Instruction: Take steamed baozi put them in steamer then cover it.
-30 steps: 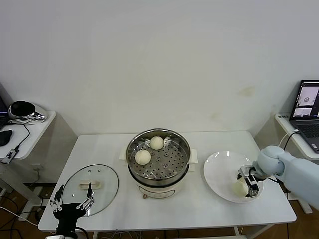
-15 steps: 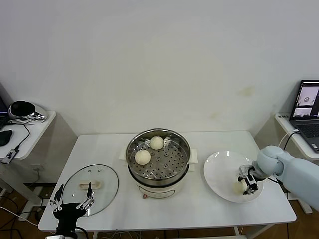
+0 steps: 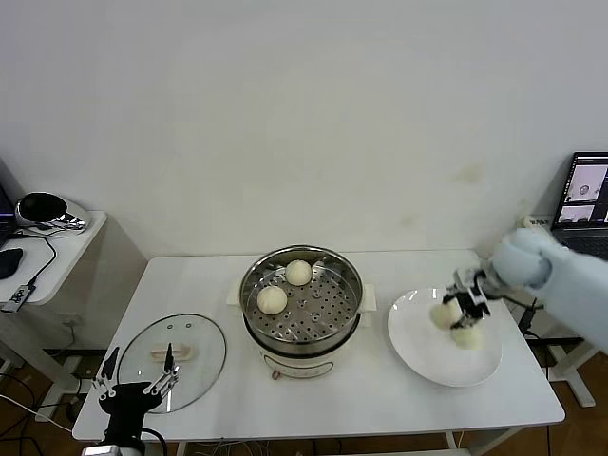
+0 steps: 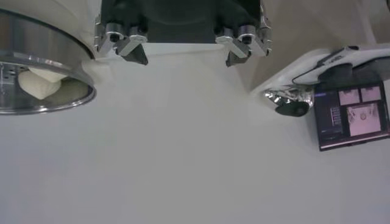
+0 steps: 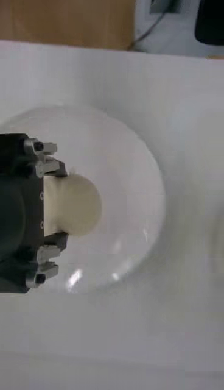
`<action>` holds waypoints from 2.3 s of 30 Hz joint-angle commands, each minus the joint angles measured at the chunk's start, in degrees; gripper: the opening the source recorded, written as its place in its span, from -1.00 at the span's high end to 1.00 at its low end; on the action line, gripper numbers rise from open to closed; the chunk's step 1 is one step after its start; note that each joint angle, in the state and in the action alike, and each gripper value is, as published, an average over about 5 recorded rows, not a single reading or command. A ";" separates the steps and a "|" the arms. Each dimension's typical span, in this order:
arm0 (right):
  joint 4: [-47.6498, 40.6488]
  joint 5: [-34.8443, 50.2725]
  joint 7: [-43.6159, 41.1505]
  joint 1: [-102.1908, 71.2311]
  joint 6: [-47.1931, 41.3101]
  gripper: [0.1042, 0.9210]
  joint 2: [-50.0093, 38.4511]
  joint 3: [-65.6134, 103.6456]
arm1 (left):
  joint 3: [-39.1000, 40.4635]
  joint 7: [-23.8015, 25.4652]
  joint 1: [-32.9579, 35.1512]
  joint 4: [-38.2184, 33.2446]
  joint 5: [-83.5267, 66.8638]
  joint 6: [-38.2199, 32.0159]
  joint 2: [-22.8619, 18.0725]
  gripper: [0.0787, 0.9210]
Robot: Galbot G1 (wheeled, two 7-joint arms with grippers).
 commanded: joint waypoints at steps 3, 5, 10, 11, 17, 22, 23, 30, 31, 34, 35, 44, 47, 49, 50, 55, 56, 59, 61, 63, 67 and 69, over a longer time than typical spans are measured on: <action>-0.69 9.60 -1.28 23.40 1.50 -0.16 10.92 -9.55 | -0.31 -0.03 -0.33 0.13 -0.48 0.03 0.10 -0.77; -0.39 10.84 -0.66 24.64 2.48 -0.16 13.95 -10.68 | -0.50 -0.06 -0.45 0.17 -0.65 0.02 0.09 -0.77; 0.82 13.94 1.85 24.23 7.07 -0.16 20.45 -13.38 | -1.15 -0.11 -0.45 -0.04 -1.04 -0.02 -0.02 -0.77; 1.00 13.84 2.25 23.75 8.13 -0.16 21.71 -13.91 | -1.32 -0.11 -0.43 -0.11 -1.12 -0.02 -0.07 -0.77; 0.62 10.54 4.30 20.46 15.30 -0.18 28.70 -17.54 | -2.05 -0.12 -0.17 -0.80 -1.39 0.00 -0.43 -0.77; -1.04 5.73 5.27 18.28 22.28 -0.18 32.36 -20.04 | -2.55 -0.13 0.02 -1.37 -1.59 0.02 -0.65 -0.77; -1.07 4.91 5.32 17.96 23.27 -0.18 32.85 -20.44 | -2.63 -0.12 0.05 -1.44 -1.60 0.03 -0.69 -0.77; -0.16 -2.02 5.28 15.87 27.87 -0.20 36.12 -22.32 | -2.50 -0.08 -0.01 -1.54 -1.55 0.04 -1.18 -0.77; -0.31 -3.15 5.28 15.51 28.38 -0.20 36.61 -22.43 | -2.41 -0.08 -0.02 -1.54 -1.53 0.03 -1.25 -0.77; -1.16 -5.77 5.29 14.55 29.72 -0.20 37.83 -22.86 | -2.27 -0.09 0.01 -1.64 -1.51 0.00 -1.42 -0.77; -1.44 -6.32 5.27 14.30 30.02 -0.20 38.13 -23.02 | -2.28 -0.10 0.03 -1.68 -1.53 -0.01 -1.45 -0.77; -1.95 -9.84 4.44 12.64 31.95 -0.20 38.69 -23.66 | -2.34 -0.24 -0.05 -1.41 -1.68 -0.14 -1.51 -0.77; -1.60 -10.02 4.07 12.43 32.16 -0.20 38.27 -23.81 | -2.23 -0.27 -0.15 -1.24 -1.69 -0.17 -1.53 -0.77; -1.25 -9.88 3.97 12.36 32.18 -0.20 37.91 -23.93 | -2.22 -0.28 -0.19 -1.15 -1.71 -0.19 -1.51 -0.77; -1.10 -9.75 4.06 12.32 32.17 -0.20 37.73 -23.98 | -2.22 -0.29 -0.22 -1.10 -1.73 -0.20 -1.50 -0.77; -0.88 -9.04 5.06 12.27 32.07 -0.36 36.78 -23.33 | -2.12 -0.28 -0.36 -0.98 -1.73 -0.20 -1.48 -0.77; -0.78 -8.77 5.09 12.66 31.96 -0.42 36.46 -23.08 | -2.09 -0.28 -0.36 -1.00 -1.73 -0.20 -1.47 -0.77; -0.11 -7.05 4.70 14.87 31.07 -0.62 34.87 -22.09 | -2.11 -0.27 -0.35 -1.03 -1.75 -0.19 -1.39 -0.77; 0.51 -5.30 4.28 16.79 29.53 -0.71 33.10 -21.18 | -2.17 -0.28 -0.37 -1.04 -1.81 -0.19 -1.28 -0.77; 1.36 -3.29 4.05 18.66 25.98 -0.74 30.81 -20.42 | -2.22 -0.28 -0.44 -1.09 -1.88 -0.17 -1.12 -0.77; 4.66 2.90 4.13 22.87 11.89 -0.76 24.14 -20.35 | -2.28 -0.24 -0.71 -1.31 -1.94 -0.09 -0.71 -0.77; 6.08 4.98 4.53 24.29 5.17 -0.76 20.42 -20.40 | -2.30 -0.21 -0.85 -1.42 -1.99 -0.05 -0.51 -0.77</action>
